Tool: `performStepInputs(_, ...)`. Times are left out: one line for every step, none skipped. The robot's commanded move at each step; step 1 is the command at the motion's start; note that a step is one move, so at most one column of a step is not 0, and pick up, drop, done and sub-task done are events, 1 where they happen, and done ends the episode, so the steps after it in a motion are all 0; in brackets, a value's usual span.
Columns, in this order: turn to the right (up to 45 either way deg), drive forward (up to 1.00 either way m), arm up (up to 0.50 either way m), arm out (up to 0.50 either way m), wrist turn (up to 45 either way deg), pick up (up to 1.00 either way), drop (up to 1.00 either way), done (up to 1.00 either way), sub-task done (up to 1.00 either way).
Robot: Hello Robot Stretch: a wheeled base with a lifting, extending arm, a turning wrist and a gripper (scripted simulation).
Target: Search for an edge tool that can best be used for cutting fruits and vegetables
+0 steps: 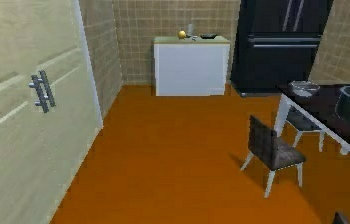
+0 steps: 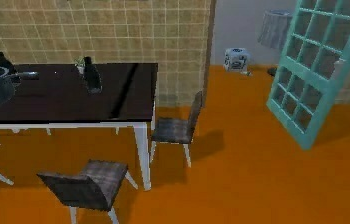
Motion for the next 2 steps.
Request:
performStepInputs(0.0,1.00,0.00,0.00,0.0,0.00,0.00,0.00,0.00)
performStepInputs(3.0,0.00,0.00,0.00,0.0,0.00,0.00,0.00,0.00)
